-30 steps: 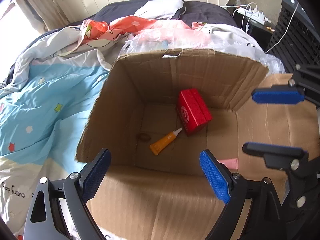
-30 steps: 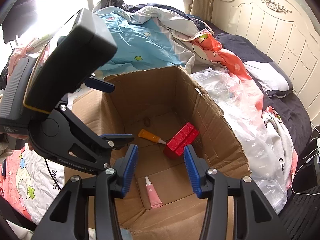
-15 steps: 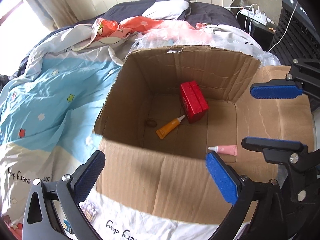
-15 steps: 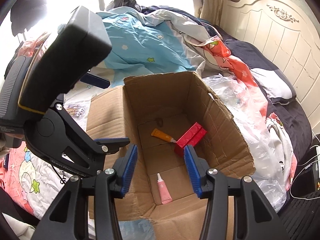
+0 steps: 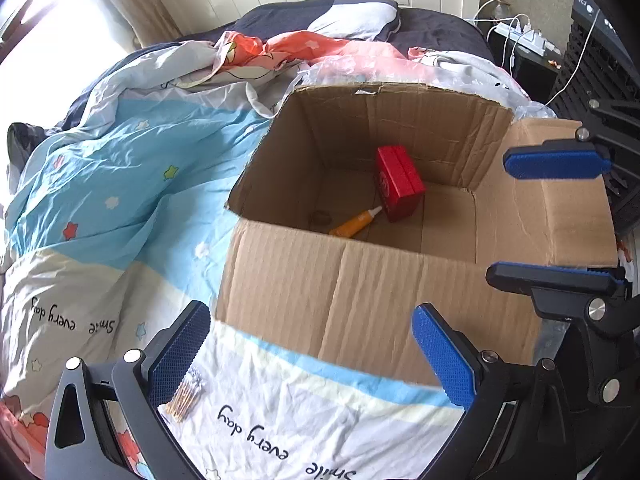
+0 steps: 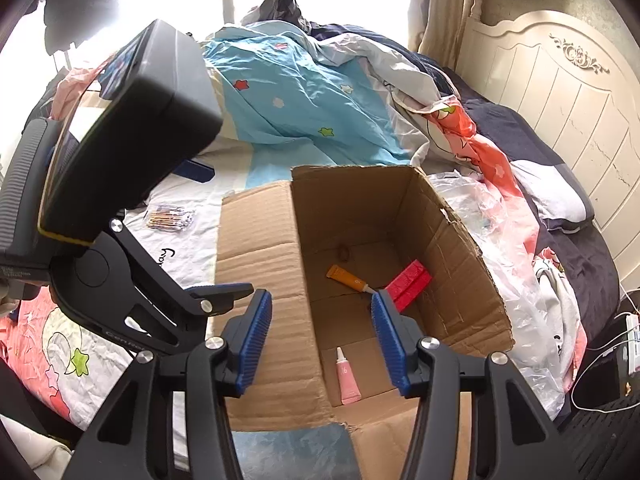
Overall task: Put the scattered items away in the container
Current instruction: 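Move both open grippers back to the tissue pack and cotton swabs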
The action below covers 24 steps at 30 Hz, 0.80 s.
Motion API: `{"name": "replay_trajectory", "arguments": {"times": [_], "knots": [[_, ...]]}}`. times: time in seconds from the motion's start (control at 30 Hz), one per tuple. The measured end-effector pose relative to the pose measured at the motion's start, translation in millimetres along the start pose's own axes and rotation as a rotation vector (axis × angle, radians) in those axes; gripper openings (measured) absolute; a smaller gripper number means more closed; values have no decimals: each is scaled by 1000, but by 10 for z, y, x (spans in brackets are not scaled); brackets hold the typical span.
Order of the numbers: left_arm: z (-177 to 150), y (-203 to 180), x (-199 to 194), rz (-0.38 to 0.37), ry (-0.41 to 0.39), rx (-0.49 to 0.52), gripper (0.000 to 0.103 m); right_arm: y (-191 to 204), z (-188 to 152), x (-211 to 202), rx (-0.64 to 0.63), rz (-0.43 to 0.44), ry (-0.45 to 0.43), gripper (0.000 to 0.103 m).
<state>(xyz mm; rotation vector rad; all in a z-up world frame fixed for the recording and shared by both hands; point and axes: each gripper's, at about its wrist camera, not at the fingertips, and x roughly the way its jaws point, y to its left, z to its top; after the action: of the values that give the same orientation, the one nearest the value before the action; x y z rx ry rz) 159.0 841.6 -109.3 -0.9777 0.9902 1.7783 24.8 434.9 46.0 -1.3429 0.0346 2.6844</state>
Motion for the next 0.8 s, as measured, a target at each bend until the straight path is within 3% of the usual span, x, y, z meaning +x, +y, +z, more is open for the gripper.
{"name": "replay_trajectory", "arguments": {"times": [0.8], "knots": [[-1294, 386, -610, 34, 40, -278, 103, 883, -36, -208, -161, 38, 6, 57]]}}
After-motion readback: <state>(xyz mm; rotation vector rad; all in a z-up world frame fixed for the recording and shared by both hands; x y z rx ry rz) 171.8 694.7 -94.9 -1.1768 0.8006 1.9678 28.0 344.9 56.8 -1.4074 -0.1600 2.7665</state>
